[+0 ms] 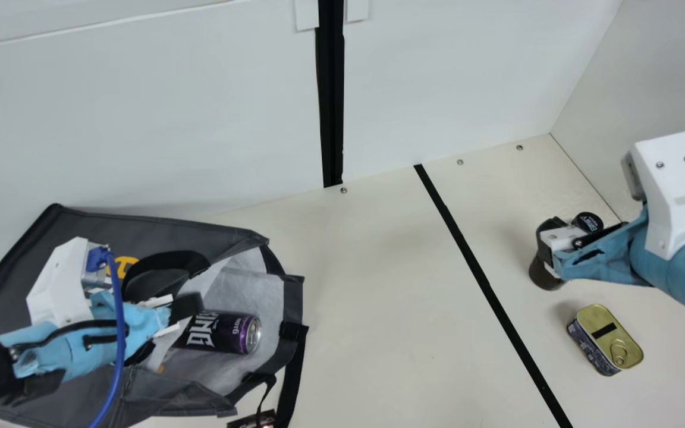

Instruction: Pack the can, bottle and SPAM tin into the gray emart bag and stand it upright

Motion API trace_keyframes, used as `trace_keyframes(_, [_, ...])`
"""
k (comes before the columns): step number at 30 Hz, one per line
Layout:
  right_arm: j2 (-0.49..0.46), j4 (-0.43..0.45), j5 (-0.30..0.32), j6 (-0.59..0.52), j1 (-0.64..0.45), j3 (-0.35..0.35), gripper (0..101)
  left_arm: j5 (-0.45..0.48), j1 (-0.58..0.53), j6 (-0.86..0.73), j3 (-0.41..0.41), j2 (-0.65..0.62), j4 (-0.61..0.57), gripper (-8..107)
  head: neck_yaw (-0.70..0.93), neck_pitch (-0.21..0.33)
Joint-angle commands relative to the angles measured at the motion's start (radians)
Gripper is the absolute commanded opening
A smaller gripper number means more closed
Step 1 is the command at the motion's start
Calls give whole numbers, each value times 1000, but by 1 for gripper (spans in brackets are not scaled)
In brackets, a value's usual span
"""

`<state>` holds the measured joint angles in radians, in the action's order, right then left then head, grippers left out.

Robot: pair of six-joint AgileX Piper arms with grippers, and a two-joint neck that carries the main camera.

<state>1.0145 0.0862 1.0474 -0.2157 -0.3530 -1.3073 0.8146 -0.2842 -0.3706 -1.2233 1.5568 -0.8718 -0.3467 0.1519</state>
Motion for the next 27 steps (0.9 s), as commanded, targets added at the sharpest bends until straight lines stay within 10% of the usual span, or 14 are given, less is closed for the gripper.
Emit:
trace_keyframes(1, [2, 14, 23, 4, -4, -15, 95, 0, 0, 0, 0, 0, 0, -8, -2, 23])
trace_keyframes(14, [1, 40, 173, -3, -25, -105, 95, 0, 0, 0, 0, 0, 0, -8, -2, 23])
trace_keyframes(27, [-20, -30, 173, -71, -118, -65, 95, 0, 0, 0, 0, 0, 0, -8, -2, 23])
